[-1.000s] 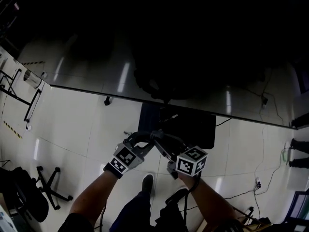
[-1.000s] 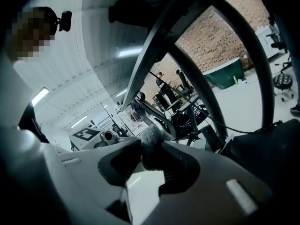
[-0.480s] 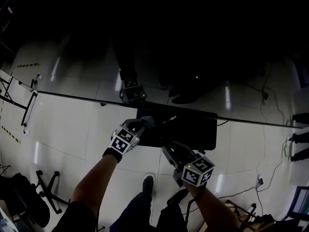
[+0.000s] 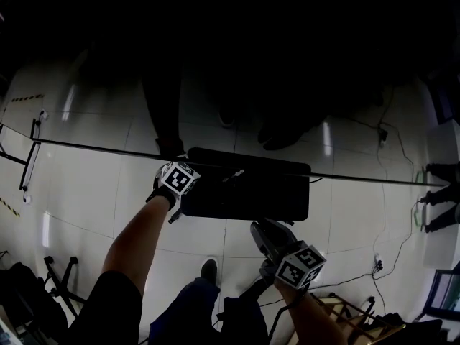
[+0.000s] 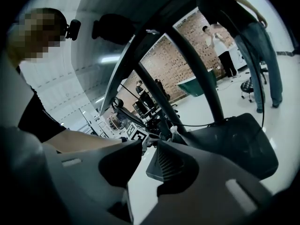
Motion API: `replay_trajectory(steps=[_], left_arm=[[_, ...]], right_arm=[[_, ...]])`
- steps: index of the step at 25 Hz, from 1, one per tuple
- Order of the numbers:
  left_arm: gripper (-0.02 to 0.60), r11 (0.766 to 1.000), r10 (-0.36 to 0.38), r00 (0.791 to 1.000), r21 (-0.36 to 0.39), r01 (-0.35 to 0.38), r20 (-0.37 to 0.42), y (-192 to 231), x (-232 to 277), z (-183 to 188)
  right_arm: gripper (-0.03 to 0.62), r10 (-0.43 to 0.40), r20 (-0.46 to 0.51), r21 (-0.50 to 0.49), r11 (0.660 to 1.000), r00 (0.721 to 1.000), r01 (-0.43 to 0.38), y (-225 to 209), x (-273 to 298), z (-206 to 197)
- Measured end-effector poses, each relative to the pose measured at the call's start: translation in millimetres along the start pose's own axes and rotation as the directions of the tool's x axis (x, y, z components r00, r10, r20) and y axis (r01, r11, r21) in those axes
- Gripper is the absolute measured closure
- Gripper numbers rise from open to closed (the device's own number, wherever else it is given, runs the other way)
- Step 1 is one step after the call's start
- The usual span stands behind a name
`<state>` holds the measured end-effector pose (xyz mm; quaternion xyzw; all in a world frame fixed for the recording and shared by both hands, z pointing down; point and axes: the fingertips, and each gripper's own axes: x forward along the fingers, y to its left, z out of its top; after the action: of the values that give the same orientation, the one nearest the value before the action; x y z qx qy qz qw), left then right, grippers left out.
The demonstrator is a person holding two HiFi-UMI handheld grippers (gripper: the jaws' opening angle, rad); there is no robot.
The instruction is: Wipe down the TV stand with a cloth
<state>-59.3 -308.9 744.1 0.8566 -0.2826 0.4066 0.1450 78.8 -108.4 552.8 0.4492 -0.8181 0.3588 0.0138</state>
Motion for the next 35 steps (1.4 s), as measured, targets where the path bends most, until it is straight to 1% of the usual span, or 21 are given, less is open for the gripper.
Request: replay_trajectory(steps=[2,4,6,7,10,13,17,21,26,30,31,32,33,35], left_arm=[[0.514,1.000,0.017,0.999,0.002,-0.017,-0.047,6,7,-4],[0.516,1.000,0.004,0.998,-0.017,-0.005,-0.063,5,11,-3],[0.520,0.999,-0.030,0.998,-0.043,0.027,-0.059,-3,17,0],[0.520,0.998,-0.034,0.998,-0.047,0.031,-0.059,-6,16,-1],[0.522,0.999,-0.027,0.997,-0.020,0.026,-0.069,-17,10,-7],[0.523,1.000,-0.020,0.999,-0.014,0.020,-0.043,-30,5,-15],[0.523,0.999,-0.035,0.999,-0.027,0.034,-0.029,-54,-8,-31],[0.524,0.996,-0.077,0.997,-0.040,0.076,-0.027,-88,-19,-52],[0.524,0.992,-0.110,0.993,-0.072,0.108,-0.031,-124,-31,-77],[0.523,0.988,-0.150,0.986,-0.031,0.149,-0.068,-150,-42,-89],[0.523,0.987,-0.157,0.986,-0.025,0.156,-0.050,-155,-49,-86],[0.523,0.986,-0.163,0.987,-0.025,0.163,-0.008,-159,-59,-78],[0.522,0.985,-0.169,0.984,-0.031,0.171,0.051,-163,-70,-66],[0.518,0.982,-0.174,0.968,-0.043,0.185,0.183,-168,-96,-36]], right_arm=[[0.491,-0.009,0.015,0.013,1.000,1.000,0.009,-4,-4,2],[0.491,-0.017,0.025,0.023,1.000,1.000,0.017,-5,-9,4],[0.491,-0.024,0.027,0.031,0.999,0.999,0.023,-7,-13,1],[0.491,-0.023,0.026,0.034,0.999,0.999,0.022,-6,-12,-1],[0.491,0.001,0.020,0.038,0.999,1.000,-0.002,3,-4,-6],[0.491,0.033,0.011,0.040,0.999,0.999,-0.033,15,6,-9],[0.491,0.069,-0.010,0.038,0.997,0.998,-0.069,27,15,-14],[0.494,0.079,-0.037,0.031,0.997,0.996,-0.078,36,19,-20],[0.497,0.090,-0.060,0.041,0.995,0.994,-0.088,39,25,-27],[0.497,0.087,-0.089,0.040,0.996,0.992,-0.084,37,28,-38],[0.496,0.092,-0.100,0.035,0.995,0.991,-0.089,37,30,-40],[0.492,0.101,-0.114,0.027,0.995,0.988,-0.098,38,32,-43],[0.481,0.113,-0.130,0.017,0.994,0.985,-0.112,39,35,-46],[0.446,0.133,-0.162,-0.006,0.991,0.978,-0.136,40,43,-50]])
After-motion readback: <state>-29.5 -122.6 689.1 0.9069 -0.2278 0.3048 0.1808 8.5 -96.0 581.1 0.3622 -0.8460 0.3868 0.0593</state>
